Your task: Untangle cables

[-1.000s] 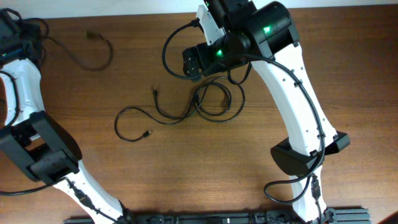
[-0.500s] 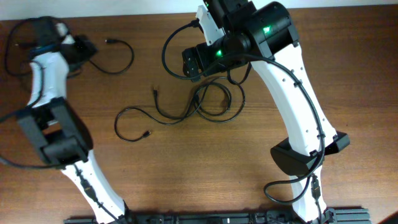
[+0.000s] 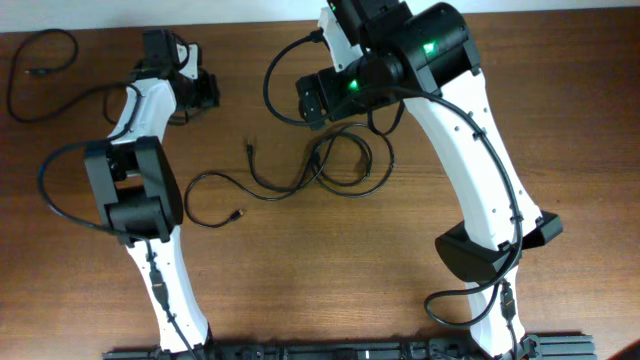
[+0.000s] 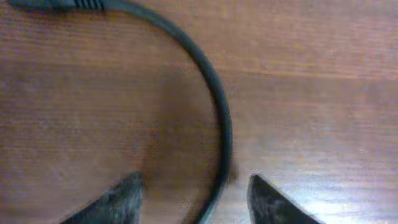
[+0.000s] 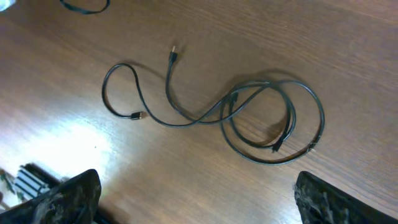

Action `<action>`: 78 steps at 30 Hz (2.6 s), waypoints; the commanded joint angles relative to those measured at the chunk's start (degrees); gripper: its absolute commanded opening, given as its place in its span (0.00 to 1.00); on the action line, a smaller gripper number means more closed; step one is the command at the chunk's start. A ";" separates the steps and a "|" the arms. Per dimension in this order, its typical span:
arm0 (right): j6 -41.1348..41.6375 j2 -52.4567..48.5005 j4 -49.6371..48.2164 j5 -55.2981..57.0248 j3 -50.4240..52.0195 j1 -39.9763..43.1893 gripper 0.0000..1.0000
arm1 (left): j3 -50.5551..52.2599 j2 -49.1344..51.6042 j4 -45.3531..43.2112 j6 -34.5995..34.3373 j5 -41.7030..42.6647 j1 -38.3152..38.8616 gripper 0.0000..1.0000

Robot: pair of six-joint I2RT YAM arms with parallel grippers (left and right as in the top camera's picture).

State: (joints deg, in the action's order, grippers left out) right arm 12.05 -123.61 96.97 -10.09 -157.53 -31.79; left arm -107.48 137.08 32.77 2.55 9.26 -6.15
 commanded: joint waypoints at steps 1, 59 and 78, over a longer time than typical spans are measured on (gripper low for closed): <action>0.46 -0.52 0.35 1.36 0.13 1.09 0.97 | -0.02 2.93 0.33 1.88 -2.16 -0.11 0.35; -8.63 -0.52 0.33 11.91 0.15 27.36 0.97 | -17.46 0.90 46.14 7.98 12.39 26.77 0.38; -8.63 -0.52 0.33 11.89 0.15 27.36 0.98 | -16.46 1.14 44.70 7.98 2.91 32.04 0.47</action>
State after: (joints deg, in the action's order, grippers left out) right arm 3.84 -123.83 96.97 2.11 -157.49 -4.43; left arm -125.21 139.92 78.28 12.16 15.97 25.98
